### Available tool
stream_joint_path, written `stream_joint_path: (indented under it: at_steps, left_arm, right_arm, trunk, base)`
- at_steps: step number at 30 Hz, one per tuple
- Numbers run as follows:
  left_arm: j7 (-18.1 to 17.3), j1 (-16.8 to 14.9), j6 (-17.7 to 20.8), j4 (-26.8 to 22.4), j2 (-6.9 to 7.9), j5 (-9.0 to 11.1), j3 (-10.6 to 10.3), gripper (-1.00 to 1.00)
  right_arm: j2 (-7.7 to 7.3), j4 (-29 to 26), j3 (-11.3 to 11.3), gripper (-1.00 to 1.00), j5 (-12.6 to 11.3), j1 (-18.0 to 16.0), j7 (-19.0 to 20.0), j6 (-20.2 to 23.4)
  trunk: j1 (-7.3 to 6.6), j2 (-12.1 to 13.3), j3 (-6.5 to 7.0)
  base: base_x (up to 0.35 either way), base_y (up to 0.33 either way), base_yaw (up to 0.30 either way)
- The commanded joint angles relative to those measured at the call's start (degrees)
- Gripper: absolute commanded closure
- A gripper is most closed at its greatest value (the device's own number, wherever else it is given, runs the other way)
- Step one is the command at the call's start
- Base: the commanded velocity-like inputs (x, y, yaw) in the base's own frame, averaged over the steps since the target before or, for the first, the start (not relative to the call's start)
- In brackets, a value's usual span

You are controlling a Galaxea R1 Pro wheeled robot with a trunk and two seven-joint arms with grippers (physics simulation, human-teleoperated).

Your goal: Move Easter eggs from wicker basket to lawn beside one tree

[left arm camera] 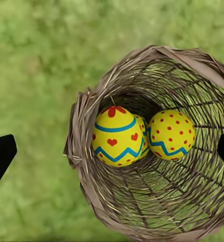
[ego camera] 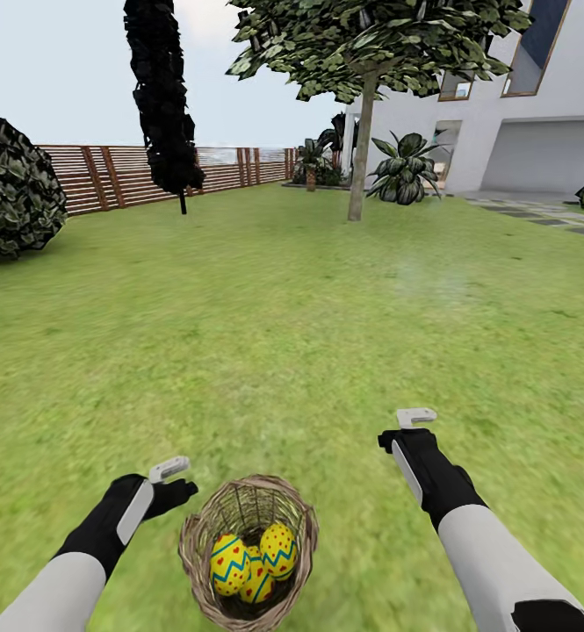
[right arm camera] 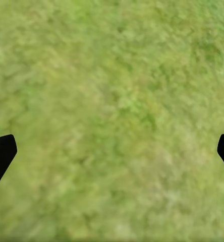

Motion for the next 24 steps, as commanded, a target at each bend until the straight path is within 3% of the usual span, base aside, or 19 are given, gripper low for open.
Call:
stream_joint_path:
  at_steps: [1, 2, 4, 6, 11, 19, 24]
  left_arm:
    - [0.5, 0.0, 0.3, -0.1, -0.01, -0.7, -0.2, -1.0]
    - [0.5, 0.0, 0.3, -0.1, -0.04, -2.7, -0.4, -1.0]
    - [0.5, 0.0, 0.3, 0.0, -0.1, -4.7, -0.6, -1.0]
    - [0.5, 0.0, 0.3, 0.0, -0.13, -5.6, -0.7, -1.0]
    - [0.5, 0.0, 0.3, 0.0, -0.07, -6.1, -0.7, -1.0]
    - [0.5, 0.0, 0.3, 0.1, 0.15, -6.2, -0.6, -1.0]
    - [0.4, 0.0, 0.2, 0.1, 1.98, -6.1, -0.6, -1.0]
  right_arm:
    - [-0.01, -0.1, 0.1, -1.0, 0.2, 0.0, 0.1, 0.4]
    - [-0.01, -0.1, 0.1, -1.0, 0.2, 0.0, 0.8, 0.4]
    - [-0.01, -0.1, 0.1, -1.0, 0.1, 0.0, 1.8, 0.4]
    - [-0.01, -0.1, 0.1, -1.0, 0.1, 0.0, 2.4, 0.4]
    - [0.0, -0.1, 0.1, -1.0, 0.1, 0.0, 2.8, 0.4]
    - [0.06, 0.0, 0.1, -1.0, 0.0, 0.0, 2.9, 0.3]
    - [0.03, 0.0, 0.1, -1.0, 0.0, 0.0, 2.9, 0.3]
  trunk:
    - [0.0, 0.0, -0.04]
    - [0.0, 0.0, 0.0]
    - [0.0, 0.0, 0.08]
    - [0.44, -0.8, -0.17]
    - [1.54, -2.8, -0.85]
    - [3.29, -6.0, -2.26]
    - [4.39, -8.1, -3.16]
  base:
    - [0.0, 0.0, -0.048]
    - [0.0, 0.0, -0.124]
    - [0.0, 0.0, -0.172]
    - [0.0, 0.0, -0.221]
    - [0.0, 0.0, -0.202]
    - [0.0, 0.0, -0.02]
    - [0.0, 0.0, 0.0]
